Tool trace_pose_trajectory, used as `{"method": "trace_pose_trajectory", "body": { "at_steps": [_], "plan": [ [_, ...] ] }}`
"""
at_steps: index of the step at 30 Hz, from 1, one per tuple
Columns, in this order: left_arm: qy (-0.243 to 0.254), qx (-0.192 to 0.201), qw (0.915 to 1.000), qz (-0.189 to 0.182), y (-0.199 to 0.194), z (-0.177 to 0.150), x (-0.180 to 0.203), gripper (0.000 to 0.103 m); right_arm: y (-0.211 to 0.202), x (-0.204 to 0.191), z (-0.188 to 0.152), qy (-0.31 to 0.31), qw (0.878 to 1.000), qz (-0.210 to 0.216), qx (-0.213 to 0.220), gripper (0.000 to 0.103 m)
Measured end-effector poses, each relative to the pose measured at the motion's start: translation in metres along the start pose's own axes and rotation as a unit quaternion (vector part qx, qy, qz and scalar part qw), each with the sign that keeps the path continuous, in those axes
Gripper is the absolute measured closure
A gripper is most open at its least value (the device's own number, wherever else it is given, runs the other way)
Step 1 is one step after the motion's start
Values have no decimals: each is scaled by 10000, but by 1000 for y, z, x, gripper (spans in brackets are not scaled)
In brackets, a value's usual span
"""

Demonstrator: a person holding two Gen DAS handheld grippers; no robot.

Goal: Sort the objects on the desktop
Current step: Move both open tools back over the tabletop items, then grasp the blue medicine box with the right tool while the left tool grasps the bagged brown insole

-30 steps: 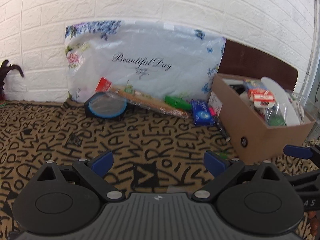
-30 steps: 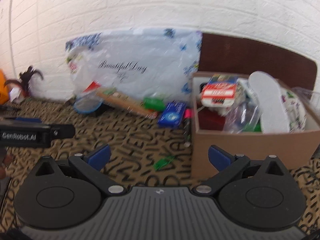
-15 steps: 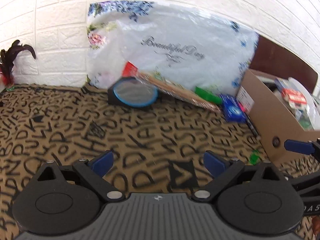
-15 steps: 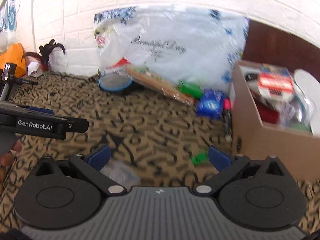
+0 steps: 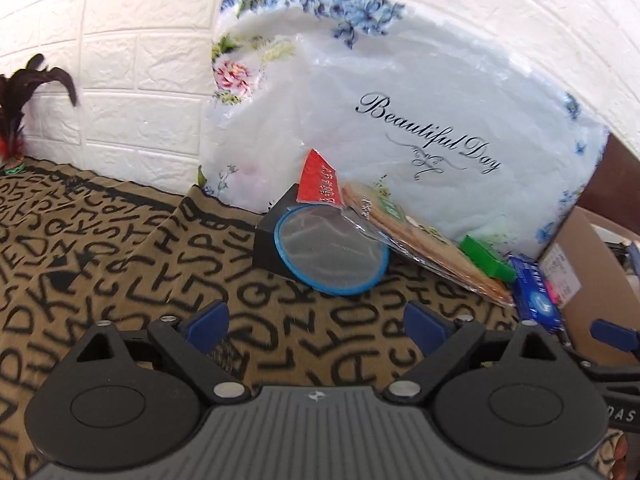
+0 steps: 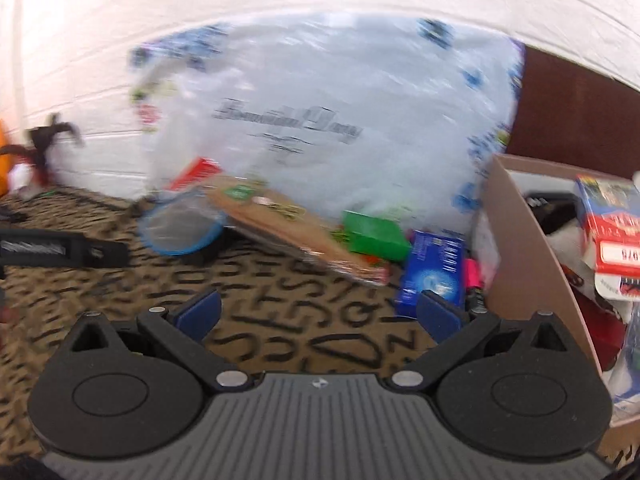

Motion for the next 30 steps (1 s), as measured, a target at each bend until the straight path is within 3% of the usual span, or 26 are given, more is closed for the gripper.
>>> {"method": "trace_pose_trajectory", "body": {
  "at_steps": [5,9,12,16,19,23,26,28,30],
  "plan": [
    [-7,-250,9990,-377,31,1,11,15,33,17,-10,-25,9973,-724,-138,3],
    [11,-232,9962,-844,47,8,33,15,62,22,-12,-51,9944,-989,-371,4],
    [-22,-238,9953,-937,64,11,49,12,79,24,-14,-64,9924,-1148,-442,4],
    [-182,-345,9961,-797,89,13,62,7,103,29,-17,55,9894,-1329,-584,5],
    [-951,-649,9918,-556,105,11,60,2,115,27,-17,-123,9872,-1503,-509,4],
    [-1318,-664,9887,-277,108,10,61,0,120,28,-18,-271,9874,-1504,-411,5],
    [-1165,-717,9906,-80,108,10,68,5,114,29,-17,-347,9880,-1461,-353,23],
    [-1104,-689,9915,49,103,9,70,17,108,29,-15,-405,9892,-1365,-350,37],
    [-1090,-670,9918,-52,94,8,70,32,102,26,-14,-530,9909,-1178,-385,44]
  ]
}}
Point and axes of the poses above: each gripper's, at about its wrist camera, not at the fingertips, and y roughly the way its jaws point, x to its right, z to its top, the point moved 3 cm from there along y, roughly the way its jaws point, and after that the axes turned 7 degrees about x, right-handed, at the moved point
